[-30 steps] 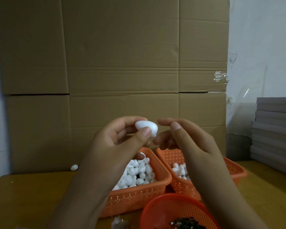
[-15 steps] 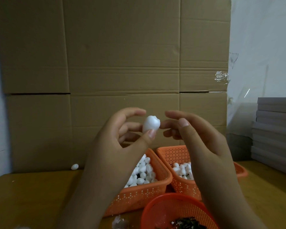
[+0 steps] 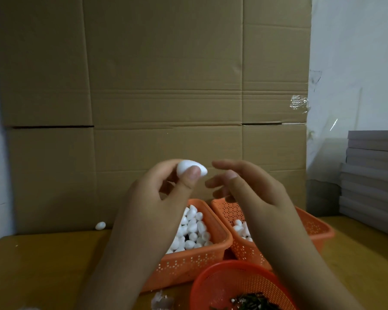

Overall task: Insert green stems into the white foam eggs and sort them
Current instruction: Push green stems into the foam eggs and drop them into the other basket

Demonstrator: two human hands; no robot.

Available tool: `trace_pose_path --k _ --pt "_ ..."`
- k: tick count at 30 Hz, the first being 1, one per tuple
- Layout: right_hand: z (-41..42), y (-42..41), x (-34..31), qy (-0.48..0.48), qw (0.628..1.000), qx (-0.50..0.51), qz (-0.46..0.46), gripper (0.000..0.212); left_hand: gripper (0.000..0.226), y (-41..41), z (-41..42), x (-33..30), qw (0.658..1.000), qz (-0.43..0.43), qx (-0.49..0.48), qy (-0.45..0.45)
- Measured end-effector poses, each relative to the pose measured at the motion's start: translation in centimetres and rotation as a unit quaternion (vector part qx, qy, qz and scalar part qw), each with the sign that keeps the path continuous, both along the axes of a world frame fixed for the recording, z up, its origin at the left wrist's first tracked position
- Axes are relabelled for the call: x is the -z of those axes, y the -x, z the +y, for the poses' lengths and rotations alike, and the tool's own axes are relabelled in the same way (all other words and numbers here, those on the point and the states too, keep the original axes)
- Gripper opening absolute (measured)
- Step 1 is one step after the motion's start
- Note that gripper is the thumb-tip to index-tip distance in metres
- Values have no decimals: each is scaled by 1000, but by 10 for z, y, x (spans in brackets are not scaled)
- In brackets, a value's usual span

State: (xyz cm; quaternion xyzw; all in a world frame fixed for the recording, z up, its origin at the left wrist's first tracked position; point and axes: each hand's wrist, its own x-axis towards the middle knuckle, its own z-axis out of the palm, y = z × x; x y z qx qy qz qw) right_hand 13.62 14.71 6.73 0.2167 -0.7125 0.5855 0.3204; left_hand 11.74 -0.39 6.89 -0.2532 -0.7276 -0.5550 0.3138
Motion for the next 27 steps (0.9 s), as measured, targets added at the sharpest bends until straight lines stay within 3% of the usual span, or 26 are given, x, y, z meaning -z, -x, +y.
trace_pose_path --k 3,7,15,20,23,27 --pt "-2 -1 -1 14 999 -43 -19 23 14 1 0 1 998 -32 45 -20" --pt "-3 -4 -1 13 999 -15 25 23 12 3 -1 1 996 -51 66 -9" --pt "-5 -9 -2 -3 998 0 67 22 13 5 2 3 997 -29 -16 71" --pt "-4 -4 1 22 998 24 55 21 16 3 4 1 998 -34 58 -8" --pt "2 0 -1 36 999 -9 -18 24 22 5 3 0 994 -34 87 -53" --pt "10 4 -3 -48 997 -2 -57 23 23 5 1 0 994 -6 96 -62"
